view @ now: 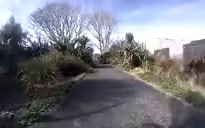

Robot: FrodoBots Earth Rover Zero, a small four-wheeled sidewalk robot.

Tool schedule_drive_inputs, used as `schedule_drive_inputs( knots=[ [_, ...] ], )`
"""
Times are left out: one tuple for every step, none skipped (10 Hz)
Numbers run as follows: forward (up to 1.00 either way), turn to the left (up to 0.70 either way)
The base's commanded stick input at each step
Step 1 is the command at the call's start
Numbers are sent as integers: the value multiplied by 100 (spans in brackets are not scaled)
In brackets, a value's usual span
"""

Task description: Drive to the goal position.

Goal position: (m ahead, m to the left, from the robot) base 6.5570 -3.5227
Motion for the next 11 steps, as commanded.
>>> schedule_drive_inputs(
  knots=[
    [45, 0],
    [45, 0],
    [45, 0],
    [45, 0],
    [45, 0],
    [45, -2],
    [45, -8],
    [45, -15],
    [45, -22],
    [45, -27],
    [45, -27]
  ],
)
